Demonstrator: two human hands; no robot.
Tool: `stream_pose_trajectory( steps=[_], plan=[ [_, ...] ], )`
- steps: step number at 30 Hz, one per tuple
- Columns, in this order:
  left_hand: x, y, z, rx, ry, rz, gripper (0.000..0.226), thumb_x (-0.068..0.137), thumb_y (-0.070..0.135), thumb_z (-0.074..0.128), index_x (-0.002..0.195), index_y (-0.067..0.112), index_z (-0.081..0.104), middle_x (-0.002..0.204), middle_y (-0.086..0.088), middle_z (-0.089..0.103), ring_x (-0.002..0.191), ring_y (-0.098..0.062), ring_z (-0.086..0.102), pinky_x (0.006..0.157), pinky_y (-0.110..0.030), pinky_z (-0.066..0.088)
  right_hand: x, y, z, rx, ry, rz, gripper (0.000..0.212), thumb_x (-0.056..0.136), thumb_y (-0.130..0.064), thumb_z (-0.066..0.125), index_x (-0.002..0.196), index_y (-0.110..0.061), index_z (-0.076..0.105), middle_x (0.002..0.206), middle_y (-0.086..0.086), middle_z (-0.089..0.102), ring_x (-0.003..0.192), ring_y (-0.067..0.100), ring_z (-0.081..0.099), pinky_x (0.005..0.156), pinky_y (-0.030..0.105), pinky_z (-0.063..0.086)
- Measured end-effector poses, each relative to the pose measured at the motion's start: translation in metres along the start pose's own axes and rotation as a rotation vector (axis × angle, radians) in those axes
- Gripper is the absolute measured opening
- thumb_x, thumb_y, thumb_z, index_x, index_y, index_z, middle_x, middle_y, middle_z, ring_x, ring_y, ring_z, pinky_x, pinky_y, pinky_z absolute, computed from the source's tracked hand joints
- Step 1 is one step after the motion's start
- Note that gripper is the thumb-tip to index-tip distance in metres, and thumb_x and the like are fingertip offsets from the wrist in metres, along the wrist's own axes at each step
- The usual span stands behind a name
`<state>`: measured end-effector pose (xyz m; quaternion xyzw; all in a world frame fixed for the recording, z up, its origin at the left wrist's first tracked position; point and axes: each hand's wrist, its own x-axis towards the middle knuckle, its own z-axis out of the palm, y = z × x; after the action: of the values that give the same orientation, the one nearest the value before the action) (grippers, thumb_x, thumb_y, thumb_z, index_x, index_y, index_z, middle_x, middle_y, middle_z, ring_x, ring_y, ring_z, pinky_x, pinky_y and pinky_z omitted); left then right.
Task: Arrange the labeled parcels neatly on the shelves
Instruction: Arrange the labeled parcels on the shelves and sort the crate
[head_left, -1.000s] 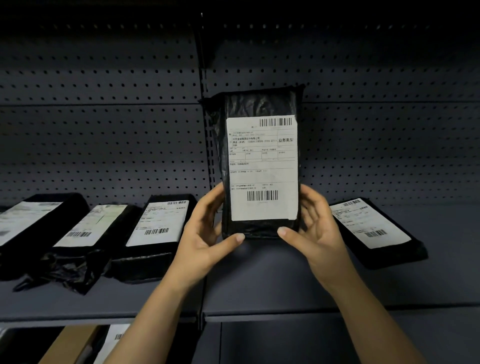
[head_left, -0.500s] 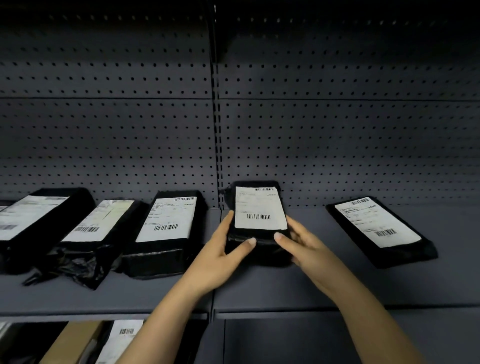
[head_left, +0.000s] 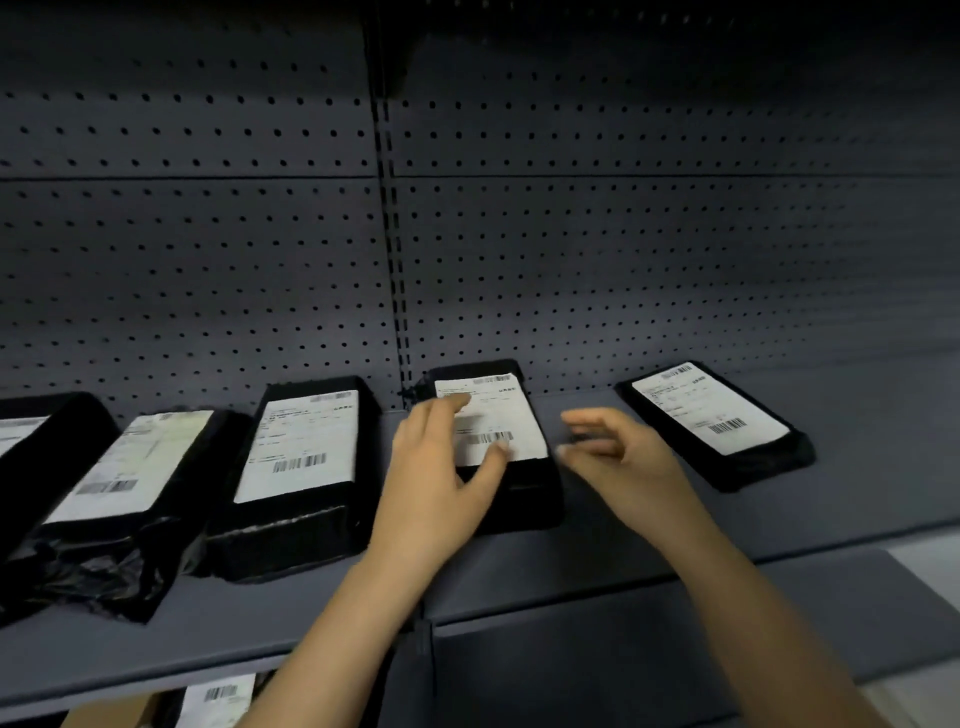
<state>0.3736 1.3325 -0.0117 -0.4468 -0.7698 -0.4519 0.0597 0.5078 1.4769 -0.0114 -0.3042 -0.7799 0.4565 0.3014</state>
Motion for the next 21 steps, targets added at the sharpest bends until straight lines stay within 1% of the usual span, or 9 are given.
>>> stream_pose_trajectory(
  steps=[3,5,8,11,14,17,19,21],
  plan=[
    [0.013,0.021,0.008,0.032,-0.027,0.151,0.042,0.089,0.036,0.063,0.127,0.022,0.053,0.120,0.010,0.051,0.113,-0.007,0.040,0.093,-0.019,0.032,-0.008,0.001,-0.024,-0.126,0.139,-0.125,0.031,0.082,-0.015,0.075,0.099,-0.037,0.063,0.106,-0.012,0.064,0.093,0.004,0.061,0.084,0.020,0.051],
    [0.019,0.037,0.020,0.030,-0.047,0.238,0.038,0.089,0.036,0.063,0.123,0.023,0.054,0.114,0.009,0.052,0.105,-0.007,0.041,0.090,-0.022,0.036,-0.014,0.004,-0.044,-0.211,0.224,-0.177,0.030,0.081,-0.013,0.076,0.100,-0.033,0.063,0.105,-0.011,0.064,0.091,0.006,0.060,0.082,0.019,0.051],
    [0.025,0.061,0.043,0.023,-0.081,0.330,0.032,0.090,0.035,0.063,0.118,0.021,0.057,0.108,0.007,0.054,0.102,-0.012,0.046,0.087,-0.025,0.039,-0.023,0.013,-0.077,-0.246,0.305,-0.132,0.026,0.080,-0.013,0.077,0.098,-0.028,0.066,0.101,-0.012,0.065,0.089,0.006,0.061,0.077,0.009,0.047],
    [0.026,0.083,0.067,0.006,-0.095,0.382,0.029,0.089,0.033,0.063,0.115,0.020,0.059,0.106,0.006,0.056,0.100,-0.014,0.048,0.086,-0.028,0.041,-0.025,0.027,-0.109,-0.214,0.328,-0.053,0.024,0.080,-0.010,0.077,0.095,-0.026,0.068,0.098,-0.014,0.066,0.086,0.002,0.061,0.076,0.008,0.048],
    [0.029,0.101,0.092,0.021,-0.120,0.365,0.030,0.090,0.034,0.062,0.116,0.019,0.060,0.110,0.005,0.057,0.103,-0.014,0.047,0.089,-0.030,0.042,-0.018,0.043,-0.140,-0.226,0.301,-0.030,0.025,0.080,-0.008,0.076,0.095,-0.026,0.069,0.100,-0.010,0.066,0.085,0.002,0.061,0.073,0.005,0.046],
    [0.031,0.115,0.120,0.052,-0.145,0.311,0.034,0.090,0.034,0.062,0.120,0.018,0.060,0.114,0.003,0.057,0.107,-0.016,0.049,0.091,-0.030,0.042,-0.003,0.058,-0.168,-0.241,0.264,-0.026,0.023,0.082,-0.011,0.075,0.098,-0.025,0.068,0.103,-0.009,0.065,0.089,0.001,0.060,0.071,0.006,0.046],
    [0.032,0.122,0.140,0.073,-0.172,0.230,0.038,0.091,0.036,0.061,0.124,0.019,0.058,0.118,0.003,0.058,0.111,-0.017,0.049,0.091,-0.027,0.040,0.008,0.069,-0.184,-0.243,0.231,-0.021,0.023,0.084,-0.013,0.073,0.101,-0.027,0.065,0.106,-0.008,0.063,0.089,-0.001,0.058,0.077,0.011,0.048],
    [0.033,0.127,0.160,0.094,-0.200,0.113,0.044,0.091,0.040,0.059,0.128,0.019,0.054,0.122,0.002,0.058,0.115,-0.018,0.050,0.090,-0.026,0.040,0.021,0.081,-0.195,-0.257,0.191,0.024,0.030,0.086,-0.018,0.071,0.112,-0.027,0.061,0.114,-0.005,0.059,0.092,0.002,0.055,0.084,0.025,0.049]
  ],
)
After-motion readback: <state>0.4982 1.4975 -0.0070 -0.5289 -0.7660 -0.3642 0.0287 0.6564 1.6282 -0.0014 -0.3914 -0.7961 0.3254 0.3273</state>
